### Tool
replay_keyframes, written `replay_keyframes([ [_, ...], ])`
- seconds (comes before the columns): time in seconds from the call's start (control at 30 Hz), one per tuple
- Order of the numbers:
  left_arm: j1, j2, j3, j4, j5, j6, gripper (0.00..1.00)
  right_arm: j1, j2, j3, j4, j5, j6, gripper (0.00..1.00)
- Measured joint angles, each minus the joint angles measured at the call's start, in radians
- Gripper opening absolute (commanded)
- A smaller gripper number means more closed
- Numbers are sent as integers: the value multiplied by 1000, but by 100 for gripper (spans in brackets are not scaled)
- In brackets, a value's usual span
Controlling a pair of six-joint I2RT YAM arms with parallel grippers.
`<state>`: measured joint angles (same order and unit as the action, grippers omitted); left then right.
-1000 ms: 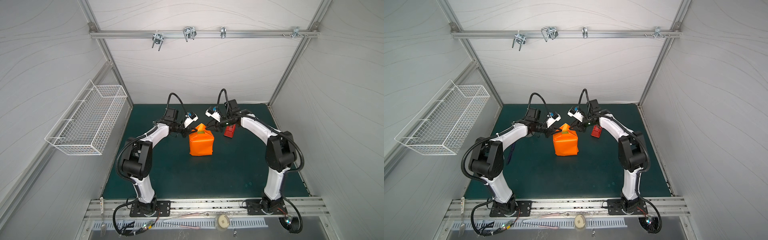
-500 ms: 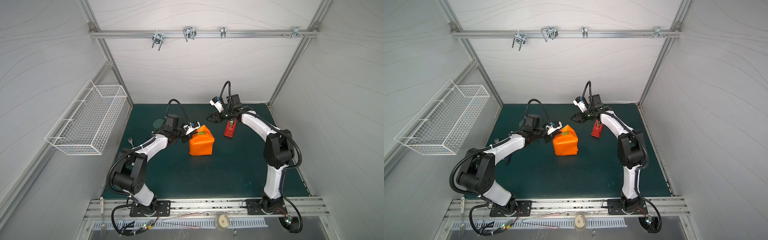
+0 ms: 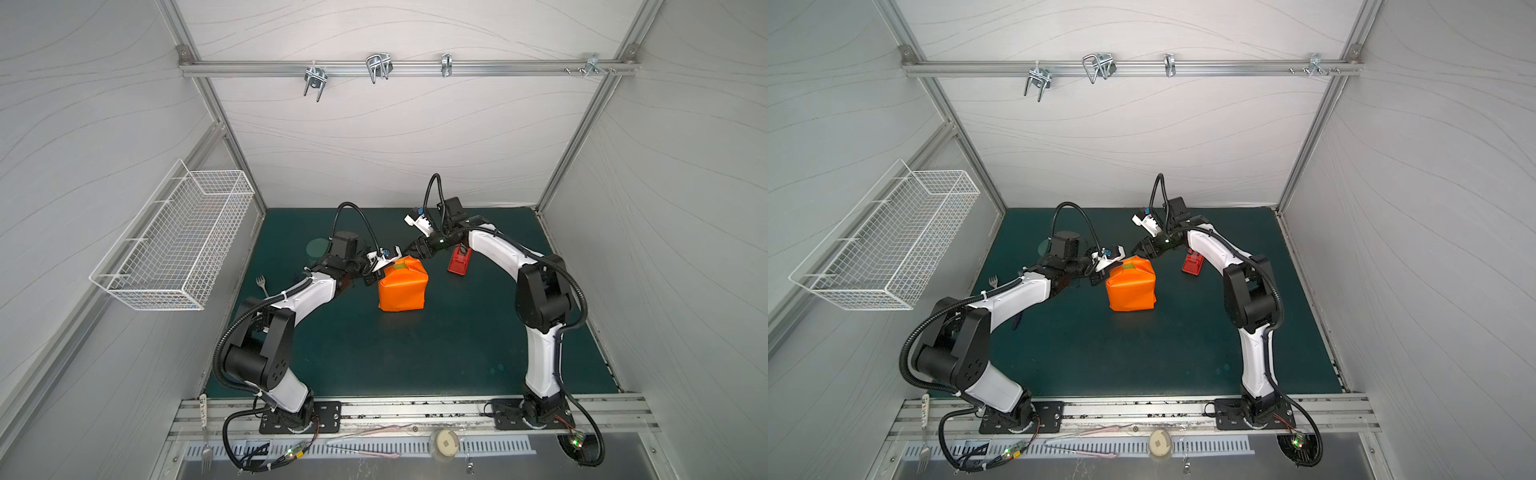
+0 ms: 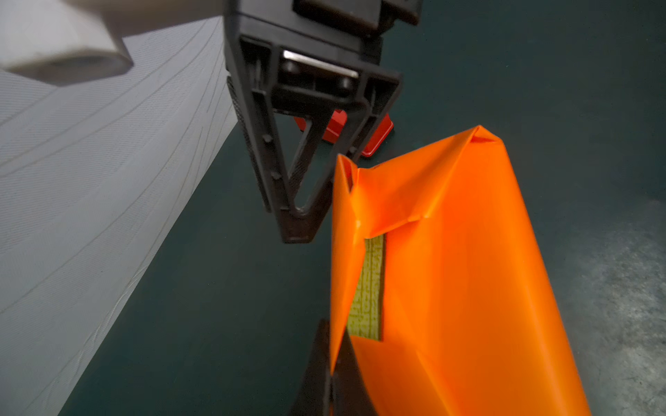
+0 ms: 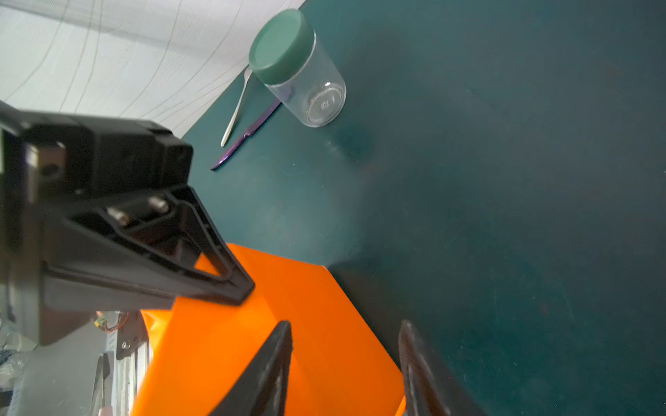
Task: Wrap a gift box in wrapping paper
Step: Fold the wrapping paper for the gift box.
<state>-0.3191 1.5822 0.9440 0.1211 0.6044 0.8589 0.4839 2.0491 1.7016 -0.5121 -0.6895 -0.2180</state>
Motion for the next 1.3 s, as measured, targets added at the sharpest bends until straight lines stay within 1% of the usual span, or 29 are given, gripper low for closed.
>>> replay_keyframes([
  [0.17, -1, -13, -4, -15, -3, 14, 0, 4, -36, -79, 11, 8, -24, 54],
  [0.27, -5, -23, -5, -32, -2, 26, 5, 8, -64, -119, 36, 22, -34, 59],
  [0.33, -6, -32, -6, -49, 1, 33, 8, 12, -87, -150, 59, 34, -39, 65],
  [0.37, -7, -37, -6, -58, 2, 37, 10, 14, -96, -163, 67, 39, -42, 66],
  [0.67, -7, -79, -6, -136, 16, 103, 22, 35, -158, -269, 148, 72, -42, 67],
  [0.83, -7, -93, -6, -196, 43, 142, 22, 52, -195, -312, 190, 101, -50, 66],
  [1.13, -7, -95, 21, -325, 96, 198, 20, 68, -201, -313, 198, 134, -69, 65],
  [1.3, -7, -95, 26, -357, 115, 220, 19, 68, -214, -313, 196, 148, -68, 65],
])
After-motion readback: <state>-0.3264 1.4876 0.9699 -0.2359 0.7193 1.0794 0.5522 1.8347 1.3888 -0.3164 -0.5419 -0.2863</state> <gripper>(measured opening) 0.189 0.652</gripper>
